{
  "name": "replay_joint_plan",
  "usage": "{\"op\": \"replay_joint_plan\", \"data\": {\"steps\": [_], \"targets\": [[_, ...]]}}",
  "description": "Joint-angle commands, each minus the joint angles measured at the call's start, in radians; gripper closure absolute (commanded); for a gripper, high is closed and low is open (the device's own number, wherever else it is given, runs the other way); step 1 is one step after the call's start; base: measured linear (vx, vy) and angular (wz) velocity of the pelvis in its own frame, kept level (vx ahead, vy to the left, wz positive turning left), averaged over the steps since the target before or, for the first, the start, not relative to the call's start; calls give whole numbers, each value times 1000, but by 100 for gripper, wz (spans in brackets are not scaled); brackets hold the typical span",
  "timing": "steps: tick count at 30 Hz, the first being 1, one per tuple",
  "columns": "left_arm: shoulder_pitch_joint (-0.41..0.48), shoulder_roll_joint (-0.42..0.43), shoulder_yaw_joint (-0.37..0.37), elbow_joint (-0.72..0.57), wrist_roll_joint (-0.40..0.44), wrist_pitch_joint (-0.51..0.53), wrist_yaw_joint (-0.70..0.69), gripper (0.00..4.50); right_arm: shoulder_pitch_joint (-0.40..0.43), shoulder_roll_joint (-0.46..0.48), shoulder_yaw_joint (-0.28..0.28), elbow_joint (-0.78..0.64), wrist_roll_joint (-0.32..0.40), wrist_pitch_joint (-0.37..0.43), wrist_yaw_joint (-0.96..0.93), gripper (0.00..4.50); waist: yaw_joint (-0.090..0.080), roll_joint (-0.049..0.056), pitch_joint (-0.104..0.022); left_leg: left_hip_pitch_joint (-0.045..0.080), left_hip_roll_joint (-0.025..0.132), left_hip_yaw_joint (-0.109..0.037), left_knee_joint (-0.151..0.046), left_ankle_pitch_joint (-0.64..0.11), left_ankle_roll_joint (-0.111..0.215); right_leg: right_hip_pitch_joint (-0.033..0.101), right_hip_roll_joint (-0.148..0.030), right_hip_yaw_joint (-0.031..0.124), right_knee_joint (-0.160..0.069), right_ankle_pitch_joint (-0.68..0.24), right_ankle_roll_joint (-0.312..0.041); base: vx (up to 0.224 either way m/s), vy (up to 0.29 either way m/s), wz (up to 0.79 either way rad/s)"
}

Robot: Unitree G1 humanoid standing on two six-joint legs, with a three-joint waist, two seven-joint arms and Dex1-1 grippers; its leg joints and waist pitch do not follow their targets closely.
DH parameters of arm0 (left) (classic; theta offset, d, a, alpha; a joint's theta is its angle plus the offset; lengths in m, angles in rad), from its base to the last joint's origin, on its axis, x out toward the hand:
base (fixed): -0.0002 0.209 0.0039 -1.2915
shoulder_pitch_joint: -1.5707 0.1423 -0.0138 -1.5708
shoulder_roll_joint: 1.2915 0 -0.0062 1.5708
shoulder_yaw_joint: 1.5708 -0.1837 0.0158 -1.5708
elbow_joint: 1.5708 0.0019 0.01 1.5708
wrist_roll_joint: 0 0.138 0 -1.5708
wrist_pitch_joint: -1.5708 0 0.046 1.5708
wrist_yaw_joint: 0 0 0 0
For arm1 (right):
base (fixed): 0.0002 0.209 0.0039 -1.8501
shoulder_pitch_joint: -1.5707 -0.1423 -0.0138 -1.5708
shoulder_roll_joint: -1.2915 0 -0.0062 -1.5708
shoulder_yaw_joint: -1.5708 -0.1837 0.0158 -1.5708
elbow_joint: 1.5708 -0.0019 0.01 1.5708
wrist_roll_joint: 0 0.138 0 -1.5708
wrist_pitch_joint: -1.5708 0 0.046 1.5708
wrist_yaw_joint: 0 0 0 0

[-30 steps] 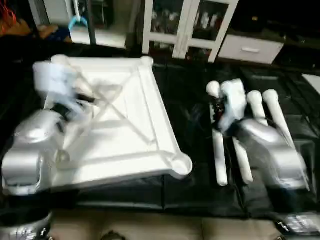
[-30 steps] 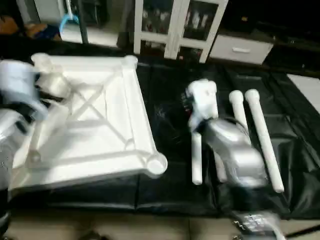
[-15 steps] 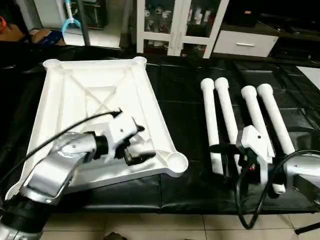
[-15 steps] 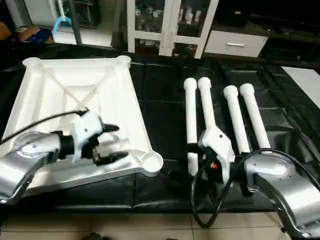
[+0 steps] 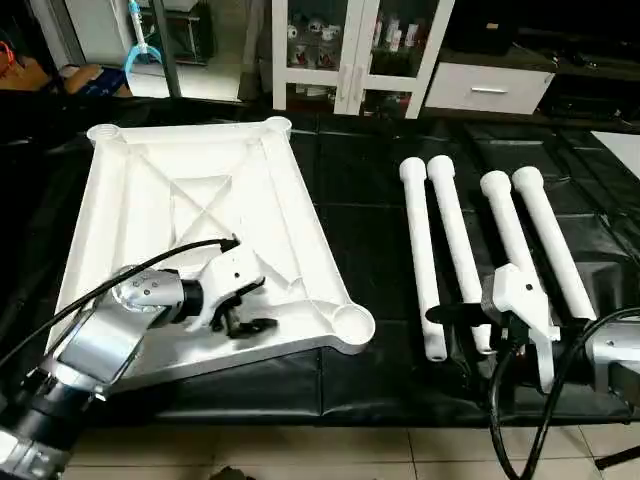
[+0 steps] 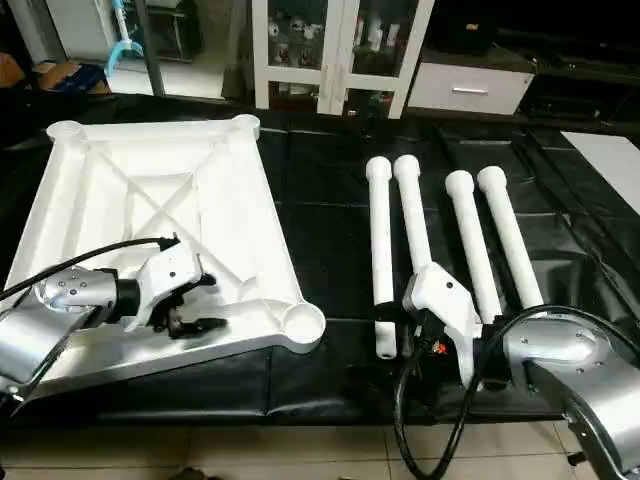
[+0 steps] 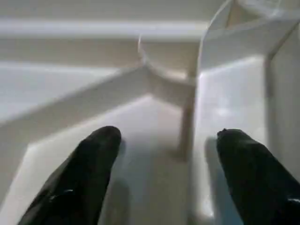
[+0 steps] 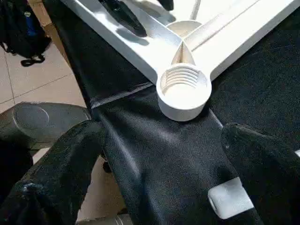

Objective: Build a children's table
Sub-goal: Move to table

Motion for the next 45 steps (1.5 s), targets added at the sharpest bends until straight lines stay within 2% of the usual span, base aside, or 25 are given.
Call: {"op": "replay_joint_plan", "data": {"steps": [1, 2, 3, 5, 10, 14, 16, 17, 22, 27, 28, 31, 33, 35, 37, 40, 42, 44, 45], "targets": [[-26, -10, -23, 28, 11, 20, 10, 109, -3, -16, -14, -12, 12, 9, 1, 0, 3, 9, -59, 27, 43, -15, -70, -228, 1, 36, -73, 45, -80, -198, -173, 0, 0, 0], [-30, -12, -27, 40, 17, 20, 8, 109, -4, -17, -14, -12, 12, 10, 2, 0, 3, 1, -59, 27, 43, -14, -70, -228, 3, 36, -73, 44, -82, -201, -173, 0, 0, 0], [-34, -13, -31, 52, 26, 18, 3, 122, -5, -18, -14, -12, 11, 11, 3, 0, 6, 4, -58, 28, 43, -14, -70, -227, 5, 34, -74, 45, -82, -206, -173, 0, 0, 0], [-40, -21, -32, 74, 45, 13, -9, 127, -6, -24, -11, -13, 15, 13, 1, 0, 7, 3, -59, 25, 41, -14, -69, -223, 6, 36, -74, 45, -82, -217, -167, 0, 0, 0], [-56, -41, -35, 86, 55, 38, 13, 165, -8, -28, -7, -8, 15, 13, 1, 0, 7, 3, -56, 29, 43, -16, -70, -256, -2, 33, -78, 45, -89, -289, -153, 0, 0, 0], [-64, -50, -51, 87, 63, 37, 21, 196, -7, -29, -2, -6, 15, 9, -1, 0, 6, 2, -48, 32, 42, -18, -74, -305, -9, 29, -79, 44, -100, -382, -132, 0, 0, 0], [-62, -53, -55, 82, 67, 52, 23, 209, -7, -27, -1, -5, 15, 7, -4, 0, 3, 1, -43, 40, 41, -22, -75, -360, -21, 24, -82, 42, -110, -487, -109, 0, 0, 0], [-63, -58, -54, 83, 73, 69, 28, 227, -4, -23, -5, -5, 21, 10, -5, 0, 3, 0, -46, 41, 41, -24, -74, -363, -24, 25, -84, 42, -112, -507, -100, 0, 0, 0], [-81, -77, -41, 111, 91, 82, 48, 270, -6, -16, -6, -6, 36, 16, -10, 0, 2, 5, -48, 40, 41, -26, -75, -361, -21, 24, -82, 40, -114, -491, -99, 0, 0, 0], [-103, -102, -22, 160, 106, 56, 108, 297, -4, -3, 2, -2, 24, 11, -30, 0, 0, 3, -49, 37, 39, -28, -76, -365, -20, 25, -81, 38, -115, -495, -95, 0, 0, 0], [-107, -106, -19, 168, 109, 54, 118, 318, -5, -1, 2, 1, 21, 9, -33, 0, -2, 2, -49, 36, 38, -27, -74, -365, -19, 25, -81, 38, -116, -494, -95, 0, 0, 0], [-112, -106, -20, 178, 118, 40, 124, 333, -6, 2, 5, 6, 15, 2, -39, 0, -4, 2, -50, 30, 38, -29, -77, -344, -16, 31, -82, 37, -112, -474, -93, 0, 0, 0], [-115, -108, -18, 184, 121, 30, 130, 340, -7, 3, 8, 10, 11, -2, -43, 0, -5, 1, -51, 33, 38, -28, -75, -345, -13, 28, -81, 38, -113, -468, -97, 0, 0, 0], [-131, -114, -4, 217, 135, 9, 159, 369, -13, 8, 14, 20, 4, -9, -56, 0, -5, 3, -51, 34, 38, -26, -74, -339, -11, 26, -79, 39, -113, -452, -104, 0, 0, 0], [-144, -116, 3, 244, 148, -19, 179, 372, -17, 13, 18, 24, 1, -11, -63, 0, -2, 3, -53, 33, 40, -26, -75, -329, -11, 30, -80, 39, -107, -414, -115, 0, 0, 0], [-160, -120, 6, 282, 159, -82, 204, 405, -18, 17, 24, 26, -3, -13, -69, 0, -2, 3, -54, 31, 41, -25, -76, -313, -8, 33, -79, 40, -103, -368, -127, 0, 0, 0], [-165, -117, 2, 304, 160, -122, 200, 410, -19, 19, 27, 27, -8, -14, -73, 0, -1, 4, -55, 31, 40, -24, -75, -304, -4, 33, -78, 40, -102, -349, -131, 0, 0, 0], [-165, -117, 2, 304, 160, -122, 200, 422, -19, 19, 27, 27, -8, -14, -73, 0, -1, 4, -58, 29, 42, -24, -76, -284, -7, 38, -79, 41, -94, -301, -145, 0, 0, 0], [-169, -110, -4, 323, 166, -152, 197, 439, -19, 21, 28, 28, -12, -16, -79, 0, 0, 8, -58, 30, 42, -25, -76, -279, -7, 37, -79, 42, -93, -287, -150, 0, 0, 0]]}}
